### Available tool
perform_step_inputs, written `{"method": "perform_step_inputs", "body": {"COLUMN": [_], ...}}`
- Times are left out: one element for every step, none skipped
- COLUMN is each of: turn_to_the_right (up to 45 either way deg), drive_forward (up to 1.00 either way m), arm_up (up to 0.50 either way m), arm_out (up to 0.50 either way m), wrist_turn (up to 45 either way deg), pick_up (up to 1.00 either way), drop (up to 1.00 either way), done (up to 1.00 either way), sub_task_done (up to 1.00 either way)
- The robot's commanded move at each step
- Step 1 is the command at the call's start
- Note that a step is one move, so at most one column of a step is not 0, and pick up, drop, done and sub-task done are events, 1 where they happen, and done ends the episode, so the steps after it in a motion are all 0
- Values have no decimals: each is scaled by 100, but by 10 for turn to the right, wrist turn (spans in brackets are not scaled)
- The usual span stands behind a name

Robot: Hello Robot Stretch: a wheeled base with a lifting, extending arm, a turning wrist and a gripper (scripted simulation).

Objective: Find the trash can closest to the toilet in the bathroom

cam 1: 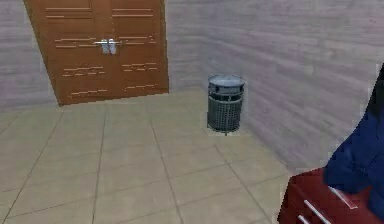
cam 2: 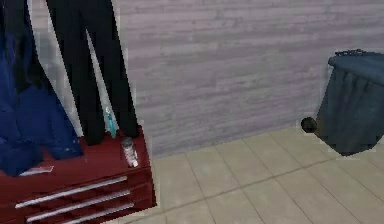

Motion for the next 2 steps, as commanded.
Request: {"method": "perform_step_inputs", "body": {"turn_to_the_right": [0, 120], "drive_forward": [100, 0], "arm_up": [0, 0], "arm_out": [0, 0], "wrist_turn": [0, 0], "pick_up": [0, 0], "drop": [0, 0], "done": [0, 0], "sub_task_done": [0, 0]}}
